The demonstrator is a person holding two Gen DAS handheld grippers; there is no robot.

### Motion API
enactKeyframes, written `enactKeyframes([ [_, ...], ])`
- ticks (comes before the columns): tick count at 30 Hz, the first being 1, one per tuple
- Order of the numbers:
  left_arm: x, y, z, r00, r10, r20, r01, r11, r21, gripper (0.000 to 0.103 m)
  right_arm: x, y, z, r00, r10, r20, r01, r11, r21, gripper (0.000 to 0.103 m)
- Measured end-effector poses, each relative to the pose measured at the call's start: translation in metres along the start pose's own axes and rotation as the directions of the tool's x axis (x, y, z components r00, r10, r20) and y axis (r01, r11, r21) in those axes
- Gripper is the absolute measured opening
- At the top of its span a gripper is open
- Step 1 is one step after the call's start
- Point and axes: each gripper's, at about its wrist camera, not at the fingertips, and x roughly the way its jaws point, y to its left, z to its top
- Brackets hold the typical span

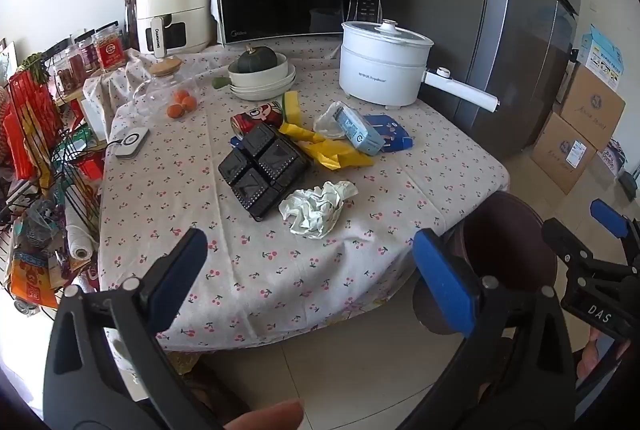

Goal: Collect trash

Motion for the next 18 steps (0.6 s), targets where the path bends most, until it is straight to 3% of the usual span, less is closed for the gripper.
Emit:
enactKeyframes([
  [5, -0.004, -0.006, -0.007, 0.999, 0.035, 0.006, -0.035, 0.999, -0.004, 0.102, 0.0, -0.004, -0.001, 1.0, -0.002, 0.004, 0.002, 1.0, 0.011, 0.103],
  [12, 0.004, 0.0, -0.004, 1.0, 0.013, -0.006, -0.013, 1.0, -0.026, 0.102, 0.003, -0.003, 0.0, 1.0, -0.011, -0.019, 0.011, 1.0, 0.008, 0.103],
  [18, -0.005, 0.01, 0.0, 0.998, 0.038, 0.049, -0.035, 0.998, -0.053, 0.102, 0.003, -0.004, -0.001, 1.0, -0.018, -0.014, 0.018, 1.0, 0.014, 0.103],
])
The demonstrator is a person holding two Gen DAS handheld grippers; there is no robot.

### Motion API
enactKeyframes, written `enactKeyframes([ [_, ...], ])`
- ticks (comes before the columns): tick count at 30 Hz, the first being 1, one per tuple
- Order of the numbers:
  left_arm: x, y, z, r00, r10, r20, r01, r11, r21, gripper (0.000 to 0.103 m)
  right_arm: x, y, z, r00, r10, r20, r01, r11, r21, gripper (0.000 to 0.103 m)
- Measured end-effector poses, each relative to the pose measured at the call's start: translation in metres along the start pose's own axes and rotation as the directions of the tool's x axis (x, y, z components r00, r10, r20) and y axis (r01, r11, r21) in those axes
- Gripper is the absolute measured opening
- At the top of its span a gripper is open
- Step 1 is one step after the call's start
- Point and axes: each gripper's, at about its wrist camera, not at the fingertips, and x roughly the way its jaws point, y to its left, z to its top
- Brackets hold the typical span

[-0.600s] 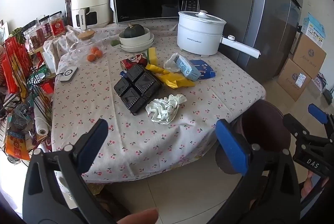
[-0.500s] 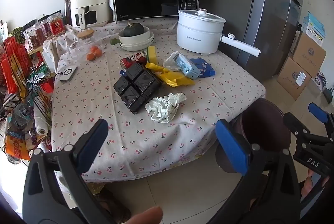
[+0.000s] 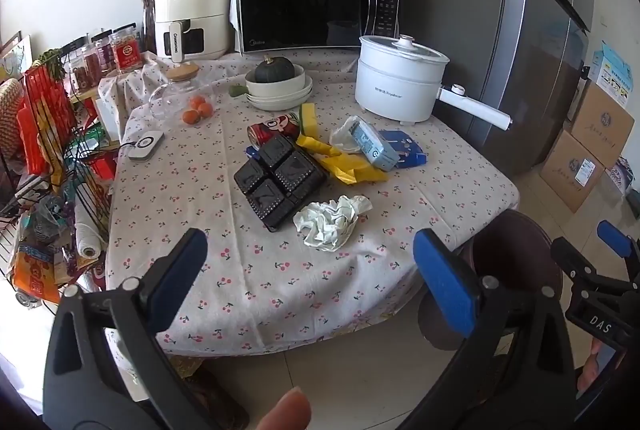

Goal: Collect trash

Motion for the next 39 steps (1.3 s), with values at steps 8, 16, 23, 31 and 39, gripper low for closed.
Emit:
enactKeyframes([
  [8, 0.005, 0.001, 0.0, 1.0, -0.002, -0.009, 0.002, 1.0, -0.015, 0.102, -0.002, -0.001, 0.001, 1.0, -0.007, 0.019, 0.007, 1.0, 0.0, 0.103],
  [16, 0.001, -0.001, 0.0, 1.0, 0.012, 0.019, -0.012, 1.0, -0.001, 0.102, -0.005, -0.001, 0.003, 0.999, -0.015, 0.035, 0.016, 1.0, -0.005, 0.103],
  [23, 0.0, -0.004, -0.002, 1.0, 0.01, 0.022, -0.011, 1.0, 0.013, 0.102, -0.007, -0.003, 0.004, 0.999, -0.02, 0.039, 0.02, 1.0, 0.001, 0.103],
  [31, 0.001, -0.006, -0.003, 1.0, 0.008, 0.015, -0.009, 1.0, 0.02, 0.102, -0.009, -0.004, 0.004, 0.999, -0.021, 0.046, 0.021, 1.0, 0.005, 0.103],
  [39, 0.002, -0.007, -0.004, 1.0, 0.002, 0.01, -0.002, 1.0, 0.016, 0.102, -0.009, -0.005, 0.003, 0.999, -0.026, 0.047, 0.026, 1.0, 0.013, 0.103],
])
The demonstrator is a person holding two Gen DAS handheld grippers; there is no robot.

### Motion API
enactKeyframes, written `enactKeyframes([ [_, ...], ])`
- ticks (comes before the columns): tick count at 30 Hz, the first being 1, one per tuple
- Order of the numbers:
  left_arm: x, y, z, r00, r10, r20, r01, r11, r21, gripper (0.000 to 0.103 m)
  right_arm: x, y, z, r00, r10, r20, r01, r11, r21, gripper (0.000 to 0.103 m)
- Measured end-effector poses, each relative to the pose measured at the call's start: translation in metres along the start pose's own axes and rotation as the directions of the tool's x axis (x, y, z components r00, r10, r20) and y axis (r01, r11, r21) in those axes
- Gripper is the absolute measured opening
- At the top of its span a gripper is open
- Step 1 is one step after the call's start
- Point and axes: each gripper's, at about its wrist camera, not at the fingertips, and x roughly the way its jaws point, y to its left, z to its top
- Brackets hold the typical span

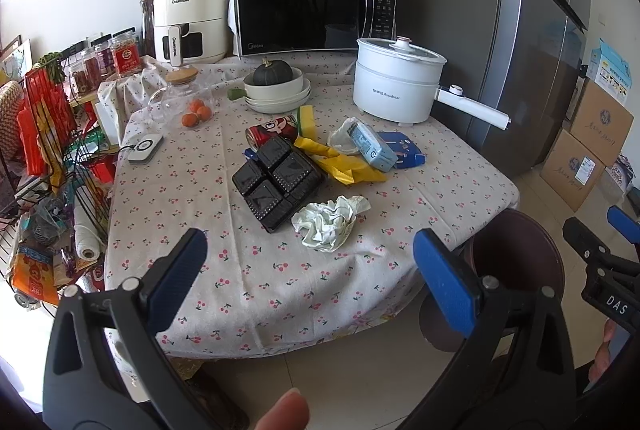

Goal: Collect trash

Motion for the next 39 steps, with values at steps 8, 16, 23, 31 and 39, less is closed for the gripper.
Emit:
enactKeyframes([
  [8, -0.0007, -0.0004, -0.0003, 1.0, 0.0, -0.002, 0.0, 1.0, 0.0, 0.102, 0.0008, -0.0004, 0.0003, 1.0, -0.003, -0.001, 0.003, 1.0, 0.0, 0.103],
  [16, 0.0007, 0.0001, 0.0007, 1.0, -0.002, -0.01, 0.002, 1.0, -0.006, 0.102, 0.0005, -0.0007, 0.0002, 1.0, -0.004, -0.002, 0.004, 1.0, -0.001, 0.103],
  [23, 0.0027, 0.0019, 0.0004, 1.0, -0.003, -0.018, 0.003, 1.0, -0.012, 0.102, 0.001, -0.0015, -0.0002, 1.0, -0.006, -0.003, 0.006, 1.0, 0.0, 0.103],
  [31, 0.003, 0.0034, -0.0007, 1.0, -0.005, -0.029, 0.005, 1.0, -0.014, 0.102, 0.0021, -0.0029, -0.0012, 1.0, -0.008, -0.002, 0.008, 1.0, -0.001, 0.103],
  [39, 0.0049, 0.0051, -0.0015, 0.999, -0.003, -0.035, 0.002, 1.0, -0.015, 0.102, 0.0027, -0.0046, -0.0034, 1.0, -0.01, -0.006, 0.01, 1.0, 0.003, 0.103],
])
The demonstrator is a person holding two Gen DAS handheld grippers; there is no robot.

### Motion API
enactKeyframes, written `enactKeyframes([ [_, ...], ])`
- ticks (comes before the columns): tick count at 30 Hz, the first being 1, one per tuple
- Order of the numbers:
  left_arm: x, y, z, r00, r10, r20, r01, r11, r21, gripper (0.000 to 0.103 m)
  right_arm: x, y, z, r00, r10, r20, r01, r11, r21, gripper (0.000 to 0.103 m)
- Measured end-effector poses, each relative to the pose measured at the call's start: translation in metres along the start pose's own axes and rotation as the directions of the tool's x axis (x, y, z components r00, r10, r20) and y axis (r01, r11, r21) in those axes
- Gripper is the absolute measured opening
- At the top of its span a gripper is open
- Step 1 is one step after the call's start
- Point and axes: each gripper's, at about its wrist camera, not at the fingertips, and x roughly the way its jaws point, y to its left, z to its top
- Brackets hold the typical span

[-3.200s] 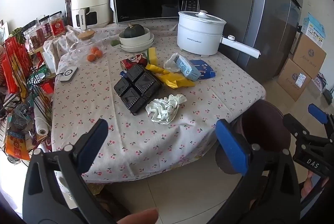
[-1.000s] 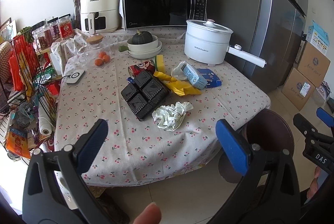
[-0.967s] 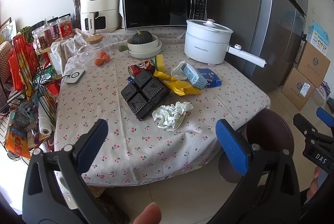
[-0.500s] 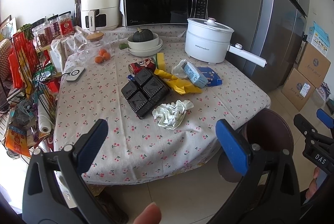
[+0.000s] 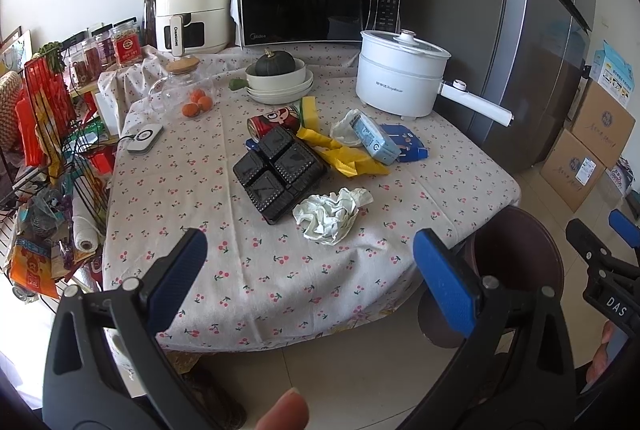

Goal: Collect trash

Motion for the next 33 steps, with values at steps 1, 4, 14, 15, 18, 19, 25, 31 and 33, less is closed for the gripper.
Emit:
enactKeyframes([
  [1, 0.0, 0.0, 0.0, 1.0, 0.0, -0.003, 0.0, 1.0, 0.0, 0.102, 0.0, 0.001, 0.0, 1.0, 0.0, 0.002, 0.0, 1.0, 0.001, 0.103],
  [4, 0.0, 0.002, 0.0, 1.0, -0.006, -0.006, 0.006, 1.0, -0.004, 0.102, -0.002, 0.002, 0.001, 1.0, 0.003, 0.005, -0.003, 1.0, 0.006, 0.103],
  [14, 0.011, 0.014, 0.018, 0.999, -0.01, -0.046, 0.007, 0.998, -0.059, 0.102, 0.004, 0.008, 0.027, 0.996, 0.064, -0.057, -0.064, 0.998, -0.003, 0.103],
  [15, 0.014, 0.015, 0.021, 0.998, -0.013, -0.058, 0.009, 0.998, -0.056, 0.102, 0.006, 0.01, 0.031, 0.995, 0.071, -0.066, -0.072, 0.997, -0.012, 0.103],
  [18, 0.027, 0.018, 0.033, 0.993, -0.007, -0.118, 0.004, 1.0, -0.03, 0.102, 0.012, 0.016, 0.044, 0.991, 0.094, -0.093, -0.097, 0.995, -0.027, 0.103],
  [19, 0.031, 0.022, 0.037, 0.991, -0.009, -0.134, 0.005, 1.0, -0.031, 0.102, 0.015, 0.017, 0.049, 0.989, 0.104, -0.106, -0.107, 0.994, -0.029, 0.103],
  [25, 0.064, 0.044, 0.065, 0.973, -0.005, -0.232, -0.009, 0.998, -0.06, 0.102, 0.039, 0.018, 0.08, 0.981, 0.129, -0.144, -0.131, 0.991, -0.006, 0.103],
  [31, 0.122, 0.058, 0.069, 0.933, -0.022, -0.36, -0.007, 0.997, -0.078, 0.102, 0.084, 0.015, 0.084, 0.973, 0.123, -0.194, -0.122, 0.992, 0.019, 0.103],
  [33, 0.143, 0.065, 0.064, 0.911, -0.015, -0.413, -0.037, 0.992, -0.118, 0.102, 0.103, 0.015, 0.076, 0.96, 0.122, -0.253, -0.12, 0.992, 0.025, 0.103],
])
